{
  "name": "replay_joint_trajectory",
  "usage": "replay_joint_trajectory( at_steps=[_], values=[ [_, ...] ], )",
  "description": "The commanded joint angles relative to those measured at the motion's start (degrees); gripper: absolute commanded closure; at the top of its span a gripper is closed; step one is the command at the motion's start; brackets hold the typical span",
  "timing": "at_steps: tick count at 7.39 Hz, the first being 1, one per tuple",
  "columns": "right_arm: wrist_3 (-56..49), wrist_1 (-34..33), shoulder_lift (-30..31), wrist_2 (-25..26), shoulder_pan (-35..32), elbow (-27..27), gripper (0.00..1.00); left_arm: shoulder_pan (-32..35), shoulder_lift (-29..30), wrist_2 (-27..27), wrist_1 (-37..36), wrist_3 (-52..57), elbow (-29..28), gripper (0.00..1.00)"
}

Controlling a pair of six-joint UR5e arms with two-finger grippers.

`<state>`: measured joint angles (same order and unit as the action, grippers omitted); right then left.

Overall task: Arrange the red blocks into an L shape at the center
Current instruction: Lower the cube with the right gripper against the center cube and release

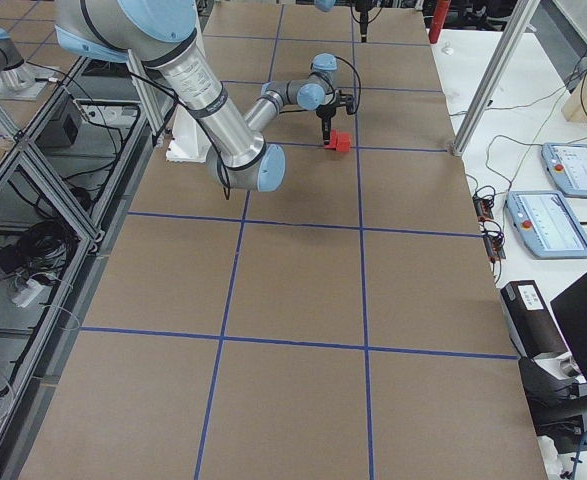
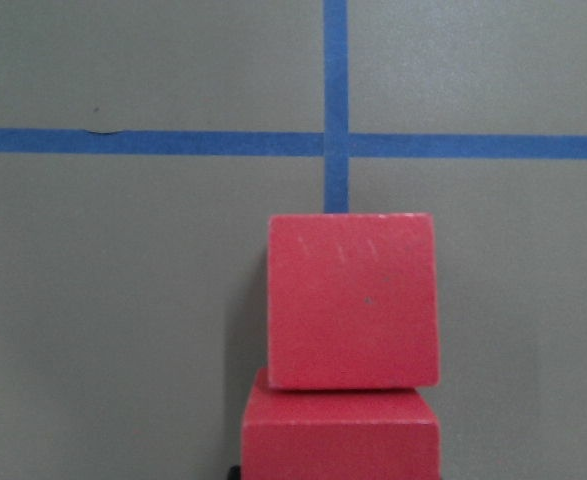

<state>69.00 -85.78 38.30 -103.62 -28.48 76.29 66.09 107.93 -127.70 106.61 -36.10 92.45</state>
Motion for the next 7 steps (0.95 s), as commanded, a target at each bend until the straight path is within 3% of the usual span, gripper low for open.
replay_joint_trajectory(
  at_steps=[1,2,3,4,7],
  values=[
    [-0.01,0.09,0.46,0.17,-0.08,0.09,0.74,0.00,0.00,0.00,0.00,-0.03,0.02,0.00],
    [-0.09,0.09,0.64,0.87,-0.08,0.09,0.38,0.00,0.00,0.00,0.00,-0.11,0.02,0.00],
    [-0.10,0.44,0.72,1.49,-0.08,0.09,0.16,0.00,0.00,0.00,0.00,-0.20,0.10,0.00],
    [-0.01,1.83,1.16,1.58,-0.08,0.17,0.02,0.00,0.00,0.00,0.09,-0.20,0.10,0.00],
    [-0.01,3.43,1.52,1.58,-0.34,0.61,0.01,0.00,0.00,0.00,0.09,-0.46,0.28,0.00]
  ],
)
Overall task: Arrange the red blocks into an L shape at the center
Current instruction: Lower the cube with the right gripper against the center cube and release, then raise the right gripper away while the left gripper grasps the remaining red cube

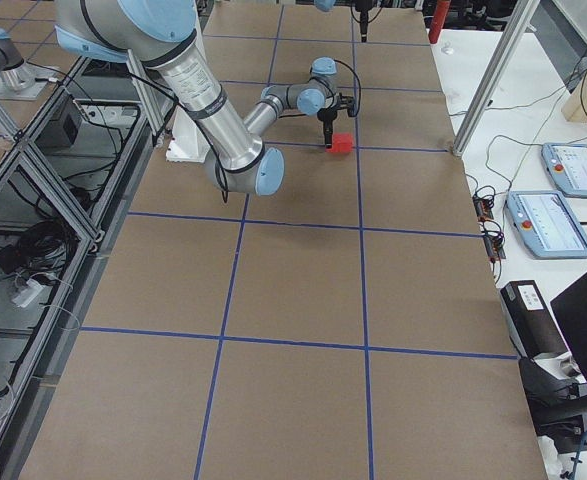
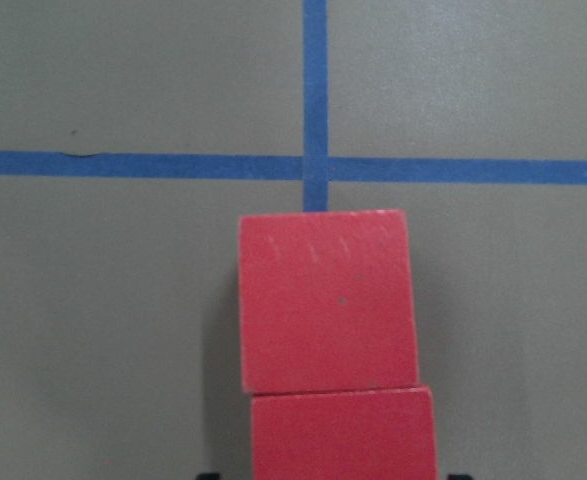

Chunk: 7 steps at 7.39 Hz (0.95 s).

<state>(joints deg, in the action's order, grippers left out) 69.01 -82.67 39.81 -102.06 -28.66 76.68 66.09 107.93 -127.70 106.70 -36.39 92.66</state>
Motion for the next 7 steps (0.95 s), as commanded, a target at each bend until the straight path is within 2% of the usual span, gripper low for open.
replay_joint_trajectory(
  at_steps=[1,2,3,4,5,6,7],
  values=[
    [-0.10,0.31,-0.08,-0.24,-0.87,0.75,0.01,0.00,-0.09,0.00,0.00,-1.47,0.24,0.00],
    [-0.19,0.05,0.10,-0.59,-2.27,2.23,0.01,-0.09,-0.09,0.43,0.00,-7.40,1.19,0.00],
    [-0.19,-0.30,0.71,-0.95,-3.93,4.07,0.01,-0.78,-3.13,0.61,1.48,-9.73,4.16,0.00],
    [-0.28,-0.21,2.28,-3.47,-5.95,5.83,0.01,-2.18,-7.08,0.96,4.46,-10.01,6.54,0.00],
    [-2.28,-0.21,4.03,-4.54,-7.71,7.59,0.01,-7.07,-10.42,6.19,8.05,-13.49,8.13,0.00],
    [-4.22,-0.30,6.14,-4.55,-8.95,9.09,0.01,-13.38,-10.63,12.07,9.48,-19.53,8.50,0.00],
    [-5.63,-0.21,7.12,-6.21,-10.88,9.45,0.01,-16.32,-10.81,13.52,9.50,-20.90,9.28,0.00]
  ],
)
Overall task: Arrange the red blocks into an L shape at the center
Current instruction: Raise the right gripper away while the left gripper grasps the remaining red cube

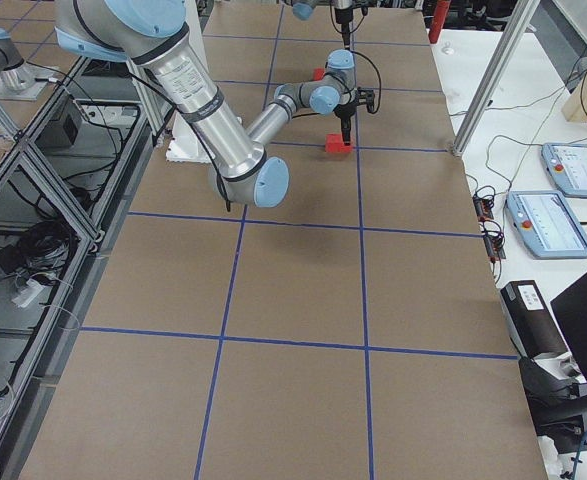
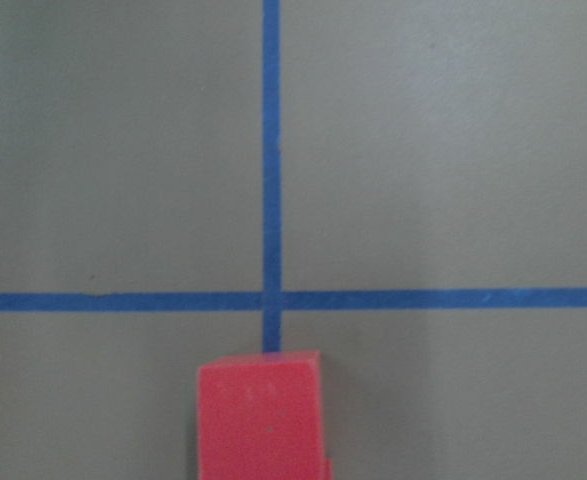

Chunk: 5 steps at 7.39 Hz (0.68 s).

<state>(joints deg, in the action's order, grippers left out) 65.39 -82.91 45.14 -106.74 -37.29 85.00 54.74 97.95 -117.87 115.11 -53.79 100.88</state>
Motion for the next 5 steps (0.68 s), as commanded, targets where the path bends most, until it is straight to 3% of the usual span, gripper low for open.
replay_joint_trajectory(
  at_steps=[1,5],
  values=[
    [-3.23,0.03,2.14,-2.93,-3.39,1.14,0.01,-7.08,-1.27,3.78,1.08,-5.00,1.68,0.00],
    [-3.42,0.03,2.67,-3.03,-3.93,1.05,0.01,-10.96,-4.08,5.45,0.99,-5.63,1.69,0.00]
  ],
)
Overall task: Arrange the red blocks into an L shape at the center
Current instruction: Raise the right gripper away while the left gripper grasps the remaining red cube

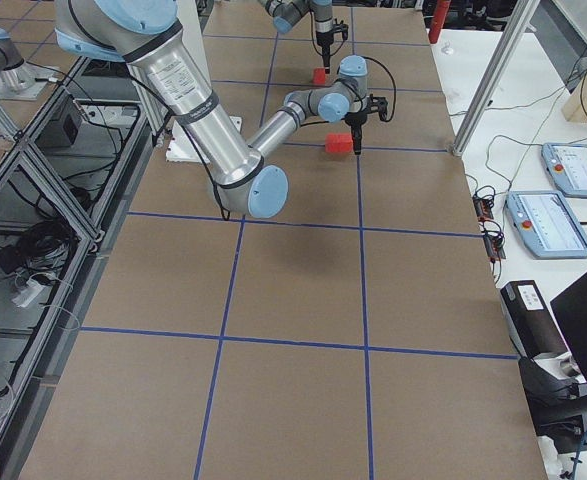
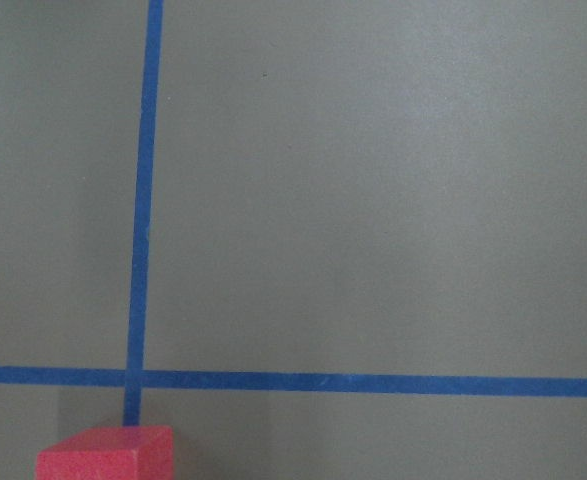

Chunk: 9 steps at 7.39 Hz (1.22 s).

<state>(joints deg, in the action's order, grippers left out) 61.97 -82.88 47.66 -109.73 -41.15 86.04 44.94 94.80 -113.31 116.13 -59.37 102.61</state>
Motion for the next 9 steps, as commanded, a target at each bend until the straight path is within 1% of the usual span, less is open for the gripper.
replay_joint_trajectory(
  at_steps=[1,3,4,5,6,7,8,9],
  values=[
    [-0.01,0.00,0.16,-0.04,-0.07,0.00,0.01,-1.69,-1.19,0.98,-0.11,-0.13,-0.04,0.00],
    [-0.01,0.18,0.51,-0.13,0.11,0.09,0.01,-3.27,-1.11,0.98,-0.29,-0.66,-0.65,0.00],
    [-0.01,0.18,0.60,-0.13,0.02,0.09,0.01,-3.28,-1.02,0.98,-0.29,-0.92,-0.74,0.06],
    [-0.01,0.18,0.60,-0.13,0.02,0.09,0.01,-3.36,-0.93,0.98,-0.29,-2.23,-0.66,0.38],
    [-0.09,0.35,0.86,-0.05,0.02,-0.08,0.01,-3.28,-0.67,0.98,-0.29,-2.24,-0.48,0.62],
    [-0.09,0.44,1.21,-0.04,0.11,-0.09,0.01,-3.19,-0.67,0.98,-0.29,-2.24,-0.22,0.82],
    [-0.09,0.44,1.12,-0.04,0.02,-0.09,0.01,-2.40,-0.67,0.98,-0.37,-2.24,0.04,1.00],
    [-0.09,0.44,1.12,-0.04,0.11,0.00,0.01,0.13,-0.58,0.72,-2.46,-2.42,2.40,1.00]
  ],
)
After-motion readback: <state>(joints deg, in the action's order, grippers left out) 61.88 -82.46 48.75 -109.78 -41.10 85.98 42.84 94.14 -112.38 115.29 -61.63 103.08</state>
